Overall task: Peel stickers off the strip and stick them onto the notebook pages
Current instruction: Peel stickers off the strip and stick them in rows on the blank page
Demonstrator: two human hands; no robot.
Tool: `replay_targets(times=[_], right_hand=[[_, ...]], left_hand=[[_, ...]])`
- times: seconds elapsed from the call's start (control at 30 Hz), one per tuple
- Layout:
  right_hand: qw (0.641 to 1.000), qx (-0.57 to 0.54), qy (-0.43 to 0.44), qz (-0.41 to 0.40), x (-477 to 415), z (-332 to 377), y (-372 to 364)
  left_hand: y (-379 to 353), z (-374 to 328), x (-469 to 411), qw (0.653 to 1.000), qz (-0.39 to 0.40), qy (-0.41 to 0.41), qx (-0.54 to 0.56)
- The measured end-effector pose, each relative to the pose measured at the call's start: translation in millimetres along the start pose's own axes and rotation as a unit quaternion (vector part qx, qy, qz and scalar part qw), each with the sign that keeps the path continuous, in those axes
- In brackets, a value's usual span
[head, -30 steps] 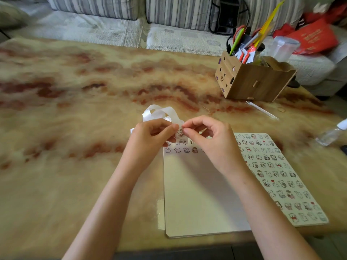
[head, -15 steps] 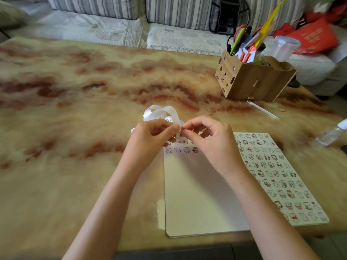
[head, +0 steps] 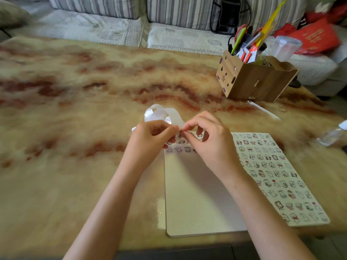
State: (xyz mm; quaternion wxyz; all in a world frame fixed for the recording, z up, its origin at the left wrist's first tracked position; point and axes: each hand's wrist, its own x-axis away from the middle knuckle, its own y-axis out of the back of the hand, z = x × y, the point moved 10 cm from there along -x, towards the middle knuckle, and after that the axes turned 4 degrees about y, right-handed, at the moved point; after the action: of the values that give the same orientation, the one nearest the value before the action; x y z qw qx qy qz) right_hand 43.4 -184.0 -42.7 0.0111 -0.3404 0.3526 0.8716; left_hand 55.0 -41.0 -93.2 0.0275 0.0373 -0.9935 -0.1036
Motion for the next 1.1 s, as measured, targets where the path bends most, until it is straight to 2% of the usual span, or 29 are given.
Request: replay_targets(times=[0.17, 0.27, 0.37, 0.47, 0.63, 1.1], right_hand=[[0.997, 0.062, 0.056, -0.003, -1.6, 13.0, 0.8], [0.999, 0.013, 0.041, 0.001, -3.1, 17.5, 2.2], [0.987, -0.136, -0.073, 0.039, -1.6, 4.7, -1.2], [0.938, -0.239, -0.209, 0.14, 13.1, -14.5, -26.8], [0.901, -0.228, -0.302, 0.211, 33.1, -31.4, -49.1], [0.913, -0.16, -0.312, 0.207, 37.7, -33.0, -57.0]], left_hand=[[4.4, 4.0, 0.0, 1.0, -0.011, 0.018, 0.017], [11.2, 5.5, 0.4, 0.999, -0.036, 0.022, 0.013], [19.5, 8.3, 0.1, 0.997, -0.072, 0.023, -0.01], [26.8, 9.0, -0.4, 0.994, -0.104, 0.02, -0.038], [28.9, 8.6, -2.1, 0.993, -0.108, 0.017, -0.045], [27.0, 6.5, -0.4, 0.993, -0.102, 0.018, -0.051]])
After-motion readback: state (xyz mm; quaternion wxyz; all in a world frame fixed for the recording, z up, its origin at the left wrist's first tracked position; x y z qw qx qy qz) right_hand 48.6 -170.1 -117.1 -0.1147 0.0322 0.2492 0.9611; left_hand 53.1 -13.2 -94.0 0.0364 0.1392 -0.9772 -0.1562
